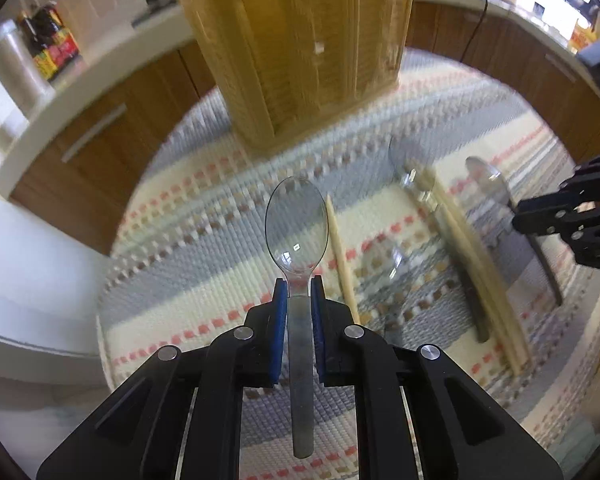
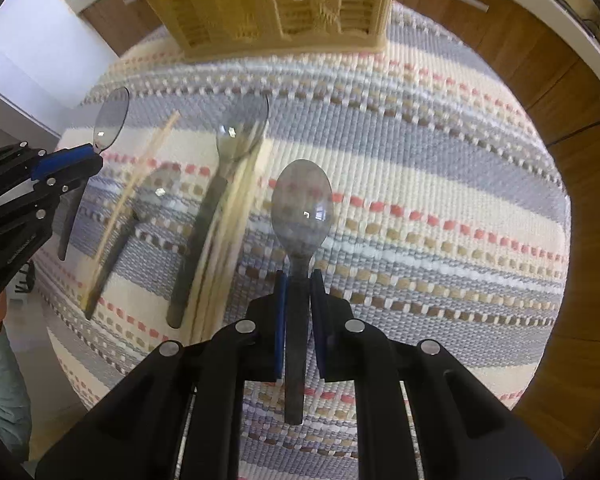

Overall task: Organize utensils
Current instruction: 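Grasp a clear spoon with the left tool while the right tool grasps a metal spoon, then lower both spoons into the caddy and open both tools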

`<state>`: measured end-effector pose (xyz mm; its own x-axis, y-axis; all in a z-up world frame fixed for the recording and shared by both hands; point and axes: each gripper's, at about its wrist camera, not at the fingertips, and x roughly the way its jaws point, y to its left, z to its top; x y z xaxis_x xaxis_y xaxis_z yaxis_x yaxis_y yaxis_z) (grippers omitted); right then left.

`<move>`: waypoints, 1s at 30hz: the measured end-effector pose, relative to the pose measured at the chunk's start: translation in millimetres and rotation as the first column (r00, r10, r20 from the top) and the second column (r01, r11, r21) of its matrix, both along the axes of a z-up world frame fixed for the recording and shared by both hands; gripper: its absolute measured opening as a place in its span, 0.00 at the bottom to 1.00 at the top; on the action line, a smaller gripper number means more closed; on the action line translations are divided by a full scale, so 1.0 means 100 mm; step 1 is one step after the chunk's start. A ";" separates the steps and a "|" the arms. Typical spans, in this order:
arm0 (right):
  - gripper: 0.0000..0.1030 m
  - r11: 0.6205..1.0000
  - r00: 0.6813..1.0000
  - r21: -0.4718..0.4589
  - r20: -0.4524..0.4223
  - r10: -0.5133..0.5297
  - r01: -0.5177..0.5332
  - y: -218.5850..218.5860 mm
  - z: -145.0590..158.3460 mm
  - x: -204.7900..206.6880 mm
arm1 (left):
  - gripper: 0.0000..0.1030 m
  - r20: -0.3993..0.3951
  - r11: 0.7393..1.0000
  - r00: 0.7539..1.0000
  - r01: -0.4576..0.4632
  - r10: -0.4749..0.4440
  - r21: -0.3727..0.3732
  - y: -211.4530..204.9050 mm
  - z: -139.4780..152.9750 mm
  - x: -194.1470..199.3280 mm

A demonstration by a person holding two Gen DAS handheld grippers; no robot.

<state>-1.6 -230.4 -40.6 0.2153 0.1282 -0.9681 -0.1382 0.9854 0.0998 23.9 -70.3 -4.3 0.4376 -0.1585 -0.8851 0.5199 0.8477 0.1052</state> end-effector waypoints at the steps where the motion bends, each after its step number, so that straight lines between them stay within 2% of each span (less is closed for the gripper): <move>1: 0.10 1.000 1.000 0.013 0.024 0.006 -0.007 0.00 0.08 -0.01 | 0.10 0.020 1.000 1.000 0.003 -0.002 -0.023 0.01 0.09 -0.02; 5: 0.10 0.999 0.993 0.025 0.119 0.021 -0.024 -0.01 0.40 -0.06 | 0.10 0.090 0.996 0.996 0.003 0.005 -0.094 0.06 0.42 -0.05; 9: 0.10 0.998 0.974 0.039 0.222 0.032 -0.042 -0.05 0.80 -0.09 | 0.10 0.157 0.977 0.987 0.009 0.025 -0.214 0.10 0.81 -0.11; 14: 0.10 0.995 0.937 0.076 0.349 0.026 -0.056 -0.11 1.25 -0.11 | 0.10 0.274 0.954 0.961 0.039 0.046 -0.297 0.08 1.23 -0.17; 18: 0.10 0.995 0.880 0.084 0.475 0.003 -0.049 -0.15 1.62 -0.08 | 0.10 0.372 0.923 0.925 0.069 0.084 -0.379 0.03 1.66 -0.15; 22: 0.10 0.993 0.797 0.117 0.603 -0.042 -0.036 -0.24 2.02 -0.01 | 0.10 0.448 0.893 0.886 0.103 0.118 -0.438 -0.01 1.97 -0.09; 27: 0.10 0.977 0.705 0.210 0.698 -0.126 -0.034 -0.36 2.31 0.20 | 0.10 0.532 0.854 0.828 0.140 0.176 -0.501 -0.05 2.20 -0.03; 30: 0.10 0.964 0.653 0.262 0.736 -0.177 -0.035 -0.46 2.36 0.35 | 0.10 0.572 0.828 0.793 0.168 0.209 -0.535 -0.06 2.22 0.02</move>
